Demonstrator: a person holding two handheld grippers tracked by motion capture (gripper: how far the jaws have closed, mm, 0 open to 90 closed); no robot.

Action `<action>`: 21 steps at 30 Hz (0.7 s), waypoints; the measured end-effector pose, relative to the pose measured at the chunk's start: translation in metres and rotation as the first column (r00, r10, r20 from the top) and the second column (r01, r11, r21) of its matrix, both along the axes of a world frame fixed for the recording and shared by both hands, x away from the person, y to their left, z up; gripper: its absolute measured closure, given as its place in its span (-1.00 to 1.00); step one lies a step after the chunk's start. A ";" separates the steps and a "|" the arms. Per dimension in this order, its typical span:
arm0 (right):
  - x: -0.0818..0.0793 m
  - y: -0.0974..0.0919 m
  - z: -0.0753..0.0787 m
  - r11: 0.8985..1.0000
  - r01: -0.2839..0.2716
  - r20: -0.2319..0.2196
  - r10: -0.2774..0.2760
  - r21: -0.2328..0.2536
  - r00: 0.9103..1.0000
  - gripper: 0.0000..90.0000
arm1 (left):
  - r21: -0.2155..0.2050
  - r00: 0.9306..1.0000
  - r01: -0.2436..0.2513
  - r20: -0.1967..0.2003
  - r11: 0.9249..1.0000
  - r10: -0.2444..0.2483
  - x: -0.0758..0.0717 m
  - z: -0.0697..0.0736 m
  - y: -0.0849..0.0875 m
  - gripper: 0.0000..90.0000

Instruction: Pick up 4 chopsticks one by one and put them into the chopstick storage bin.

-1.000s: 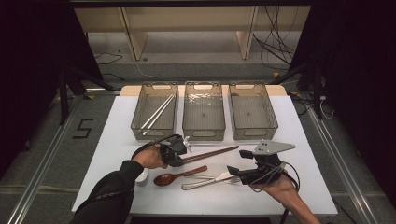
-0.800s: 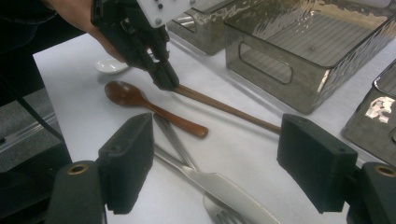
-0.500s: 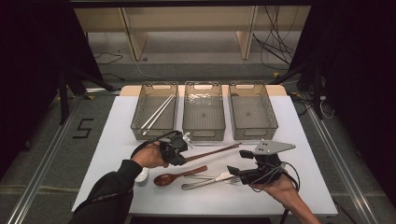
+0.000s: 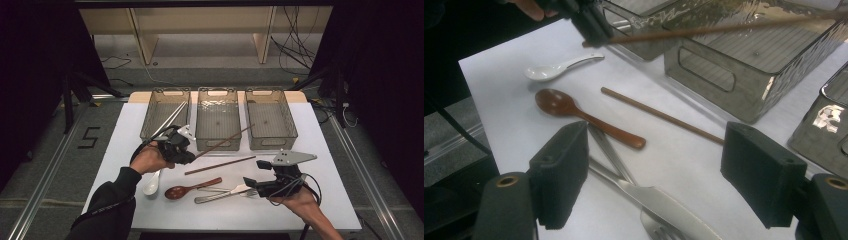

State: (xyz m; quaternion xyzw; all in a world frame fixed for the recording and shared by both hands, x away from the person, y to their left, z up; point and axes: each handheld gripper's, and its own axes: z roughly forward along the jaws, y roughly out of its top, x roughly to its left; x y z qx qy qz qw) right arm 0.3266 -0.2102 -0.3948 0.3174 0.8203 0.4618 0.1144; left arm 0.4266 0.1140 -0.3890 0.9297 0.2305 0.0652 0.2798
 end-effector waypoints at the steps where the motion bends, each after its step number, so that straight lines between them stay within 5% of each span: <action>1: 0.000 0.000 0.000 1.000 0.000 0.000 0.000 -0.001 1.000 -0.38 | -0.005 1.000 -0.011 0.005 1.000 0.011 0.001 0.002 0.002 0.86; 9: 0.000 0.000 0.000 1.000 0.001 -0.002 -0.001 0.000 1.000 -0.38 | -0.079 0.990 -0.132 0.049 0.988 0.136 0.014 0.015 0.026 0.86; 21: 0.001 0.000 0.000 1.000 0.006 -0.005 -0.006 0.000 1.000 -0.38 | -0.159 0.952 -0.297 0.035 0.942 0.306 0.039 0.009 0.062 0.86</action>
